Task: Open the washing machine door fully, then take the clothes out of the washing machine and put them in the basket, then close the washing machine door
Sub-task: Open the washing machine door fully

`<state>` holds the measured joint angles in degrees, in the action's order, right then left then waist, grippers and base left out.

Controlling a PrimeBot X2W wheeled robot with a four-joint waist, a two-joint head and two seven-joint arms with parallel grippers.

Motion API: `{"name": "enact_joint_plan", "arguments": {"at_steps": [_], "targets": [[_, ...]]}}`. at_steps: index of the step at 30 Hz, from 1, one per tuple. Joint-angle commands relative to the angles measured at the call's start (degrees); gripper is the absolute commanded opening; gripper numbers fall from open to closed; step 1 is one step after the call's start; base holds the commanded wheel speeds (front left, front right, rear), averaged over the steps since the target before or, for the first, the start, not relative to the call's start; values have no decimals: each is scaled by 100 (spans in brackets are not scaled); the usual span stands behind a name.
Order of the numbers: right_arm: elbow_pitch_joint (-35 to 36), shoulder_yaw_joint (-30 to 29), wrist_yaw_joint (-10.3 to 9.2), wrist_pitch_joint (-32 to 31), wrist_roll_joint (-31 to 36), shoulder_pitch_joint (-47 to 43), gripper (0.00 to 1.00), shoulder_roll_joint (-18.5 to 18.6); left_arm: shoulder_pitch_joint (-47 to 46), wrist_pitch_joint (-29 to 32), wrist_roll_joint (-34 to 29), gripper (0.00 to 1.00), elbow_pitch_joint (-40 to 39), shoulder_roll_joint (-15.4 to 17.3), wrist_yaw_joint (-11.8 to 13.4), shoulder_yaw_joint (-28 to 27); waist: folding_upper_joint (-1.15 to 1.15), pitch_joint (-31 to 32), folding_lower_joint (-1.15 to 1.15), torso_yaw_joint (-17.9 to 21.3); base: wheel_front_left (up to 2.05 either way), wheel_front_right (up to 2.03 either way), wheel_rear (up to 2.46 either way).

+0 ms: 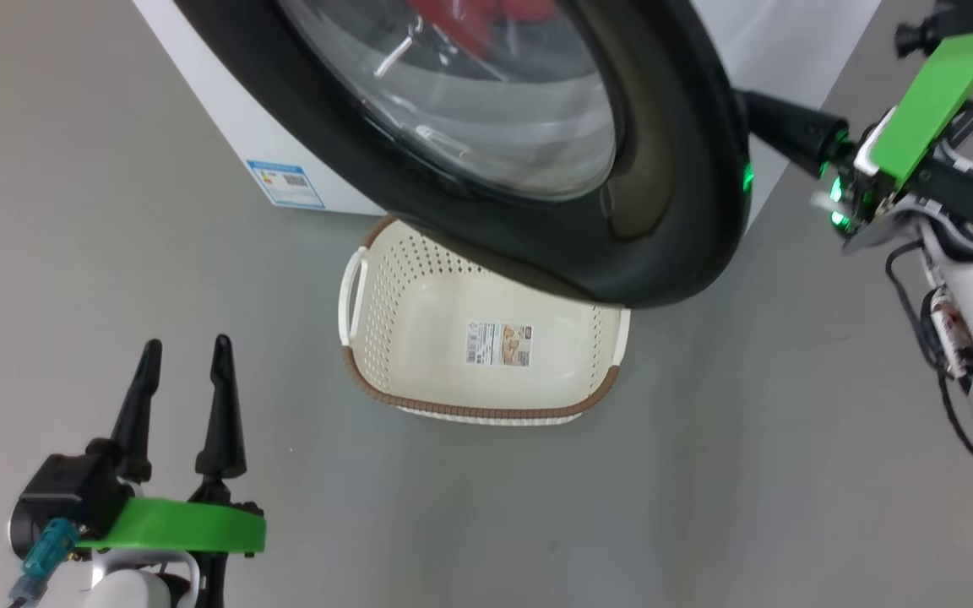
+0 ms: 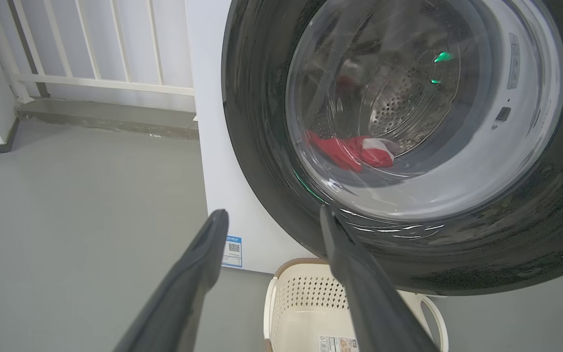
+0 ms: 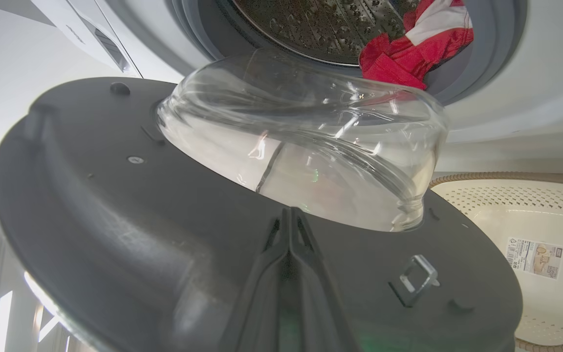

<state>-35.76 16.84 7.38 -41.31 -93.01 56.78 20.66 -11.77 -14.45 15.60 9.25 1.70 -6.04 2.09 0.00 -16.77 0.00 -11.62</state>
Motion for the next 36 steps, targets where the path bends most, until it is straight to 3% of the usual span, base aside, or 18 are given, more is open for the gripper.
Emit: {"name": "enact_joint_plan", "arguments": {"at_steps": [1,36], "targets": [[243,86,11,-88,-50,-211,0,-132,57,-55,-90,100,-123,118,-45,-219,0,175,0,38,0,0,0],[826,283,11,-552,-102,-1464,0,-570,347,-55,-196,100,-54,118,-106,-344,0,796,0,-260,0,0,0]]}}
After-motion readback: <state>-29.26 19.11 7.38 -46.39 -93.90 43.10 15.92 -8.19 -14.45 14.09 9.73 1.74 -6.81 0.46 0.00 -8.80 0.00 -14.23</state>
